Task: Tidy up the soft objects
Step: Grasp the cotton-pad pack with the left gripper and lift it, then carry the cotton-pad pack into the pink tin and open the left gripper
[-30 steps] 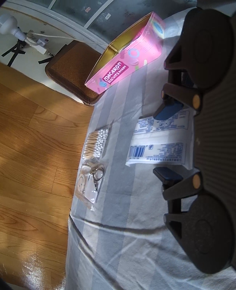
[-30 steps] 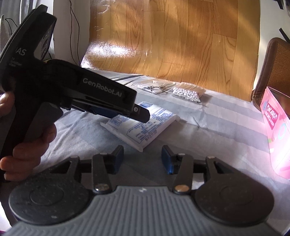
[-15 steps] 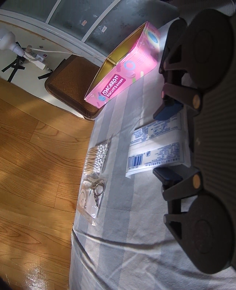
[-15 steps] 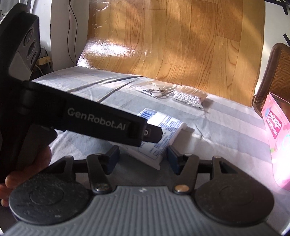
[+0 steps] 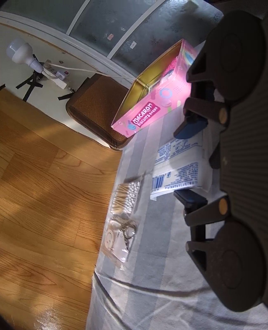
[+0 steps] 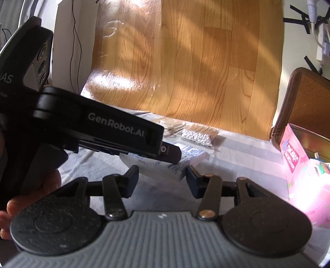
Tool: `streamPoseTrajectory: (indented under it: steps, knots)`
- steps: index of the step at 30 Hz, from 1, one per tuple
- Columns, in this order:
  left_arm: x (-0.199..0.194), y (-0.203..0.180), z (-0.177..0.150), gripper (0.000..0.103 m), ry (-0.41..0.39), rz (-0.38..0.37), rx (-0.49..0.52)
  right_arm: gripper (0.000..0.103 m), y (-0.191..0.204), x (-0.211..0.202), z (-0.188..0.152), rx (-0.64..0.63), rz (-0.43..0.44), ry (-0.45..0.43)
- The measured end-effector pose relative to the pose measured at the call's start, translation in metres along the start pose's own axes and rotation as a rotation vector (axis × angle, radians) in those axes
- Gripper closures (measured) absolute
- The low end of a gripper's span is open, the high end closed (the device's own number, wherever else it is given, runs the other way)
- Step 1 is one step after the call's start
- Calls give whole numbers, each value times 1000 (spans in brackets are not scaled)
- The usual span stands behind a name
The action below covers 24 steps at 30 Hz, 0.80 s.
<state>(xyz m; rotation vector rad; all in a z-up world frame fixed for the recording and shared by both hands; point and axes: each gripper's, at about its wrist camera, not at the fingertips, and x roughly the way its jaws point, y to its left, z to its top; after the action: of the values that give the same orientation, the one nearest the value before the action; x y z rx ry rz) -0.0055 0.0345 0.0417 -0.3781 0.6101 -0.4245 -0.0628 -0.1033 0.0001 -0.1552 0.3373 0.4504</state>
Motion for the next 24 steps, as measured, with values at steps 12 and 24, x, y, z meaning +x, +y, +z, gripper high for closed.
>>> streamPoseTrajectory:
  steps: [12, 24]
  knots:
    - [63, -131, 37, 50, 7, -135, 240, 50, -92, -56, 1, 82, -258, -159]
    - [182, -239, 28, 43, 130, -203, 406, 50, -216, -55, -23, 231, -540, -90]
